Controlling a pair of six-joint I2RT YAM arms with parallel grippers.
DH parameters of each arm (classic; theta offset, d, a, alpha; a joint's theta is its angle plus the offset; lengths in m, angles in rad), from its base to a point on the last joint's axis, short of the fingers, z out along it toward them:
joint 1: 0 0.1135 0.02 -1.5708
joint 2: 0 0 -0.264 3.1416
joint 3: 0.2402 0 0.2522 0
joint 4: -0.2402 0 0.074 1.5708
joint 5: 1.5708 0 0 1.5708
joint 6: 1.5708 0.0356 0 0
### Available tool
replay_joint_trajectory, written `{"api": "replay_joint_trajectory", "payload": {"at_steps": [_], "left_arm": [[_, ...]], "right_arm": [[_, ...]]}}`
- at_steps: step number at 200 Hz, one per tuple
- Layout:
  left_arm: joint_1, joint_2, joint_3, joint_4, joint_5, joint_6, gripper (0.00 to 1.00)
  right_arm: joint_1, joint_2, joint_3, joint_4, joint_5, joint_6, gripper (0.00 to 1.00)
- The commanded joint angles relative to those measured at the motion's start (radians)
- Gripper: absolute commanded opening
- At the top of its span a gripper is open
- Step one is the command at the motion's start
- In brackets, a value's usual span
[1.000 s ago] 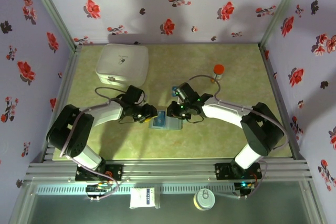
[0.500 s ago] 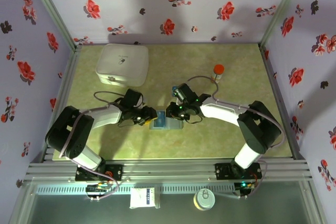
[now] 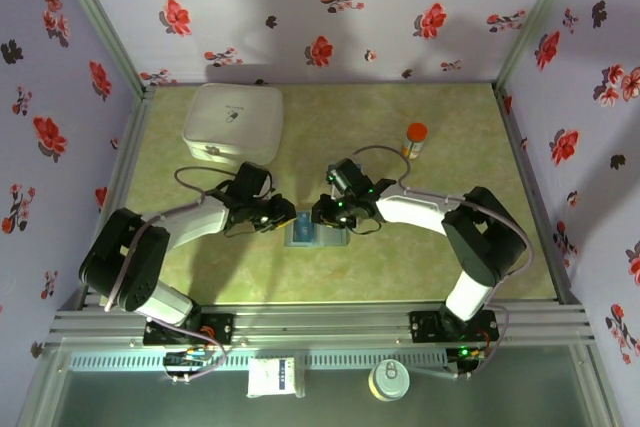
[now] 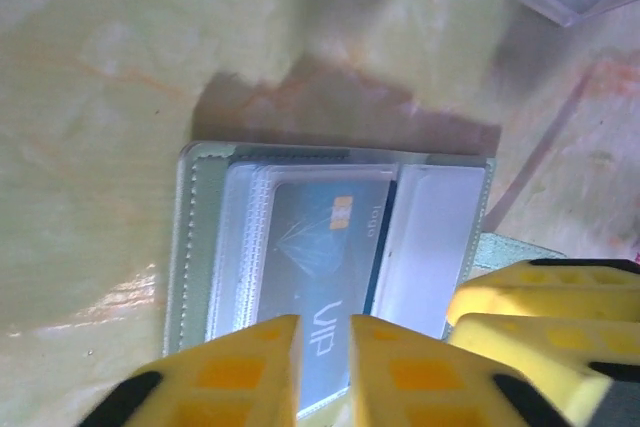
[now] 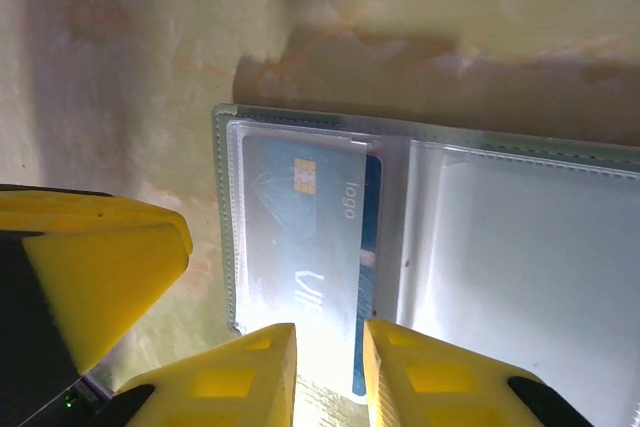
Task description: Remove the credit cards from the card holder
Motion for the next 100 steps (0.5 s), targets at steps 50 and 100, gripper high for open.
{"api": "replay_joint_trajectory", "payload": {"at_steps": [50, 100], "left_arm": [[0.001, 0.07, 0.024, -0.01, 0.011, 0.027, 0.0], [0.001, 0.095, 0.005, -0.013, 0.0, 0.037, 0.0]], "right_arm": [[0.007, 0.066, 0.033, 0.07, -0.057, 0.022, 0.26], [0.008, 0.087, 0.044, 0.075, -0.071, 0.013, 0.28]]}}
